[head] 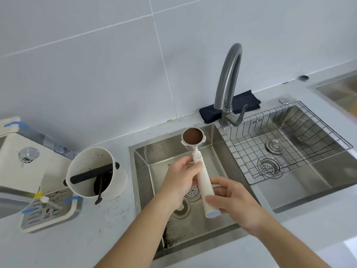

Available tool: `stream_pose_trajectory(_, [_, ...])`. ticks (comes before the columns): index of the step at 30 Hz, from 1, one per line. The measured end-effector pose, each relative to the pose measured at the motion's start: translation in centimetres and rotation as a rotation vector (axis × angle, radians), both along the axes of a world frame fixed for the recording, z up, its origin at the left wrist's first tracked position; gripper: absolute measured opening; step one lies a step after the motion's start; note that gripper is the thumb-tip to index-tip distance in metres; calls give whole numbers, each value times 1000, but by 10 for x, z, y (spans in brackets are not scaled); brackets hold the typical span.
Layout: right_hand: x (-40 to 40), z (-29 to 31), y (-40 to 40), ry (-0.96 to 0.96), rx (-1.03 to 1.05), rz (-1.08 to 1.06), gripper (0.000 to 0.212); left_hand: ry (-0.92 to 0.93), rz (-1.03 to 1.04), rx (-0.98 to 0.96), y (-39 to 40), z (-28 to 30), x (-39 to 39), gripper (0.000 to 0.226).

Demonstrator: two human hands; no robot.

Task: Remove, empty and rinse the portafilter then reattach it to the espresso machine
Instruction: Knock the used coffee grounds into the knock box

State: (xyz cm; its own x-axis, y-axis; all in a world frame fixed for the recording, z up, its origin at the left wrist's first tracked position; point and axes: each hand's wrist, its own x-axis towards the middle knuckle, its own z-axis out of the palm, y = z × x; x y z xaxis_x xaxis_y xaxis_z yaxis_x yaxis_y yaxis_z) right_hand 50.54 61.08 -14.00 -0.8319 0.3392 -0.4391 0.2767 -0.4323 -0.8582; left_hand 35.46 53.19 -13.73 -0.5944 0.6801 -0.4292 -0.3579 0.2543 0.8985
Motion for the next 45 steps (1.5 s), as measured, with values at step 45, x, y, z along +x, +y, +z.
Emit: stream_pose_trajectory(45, [-128, -6, -33, 19, -378, 509, 43, -32, 462, 19, -87, 4, -72, 8])
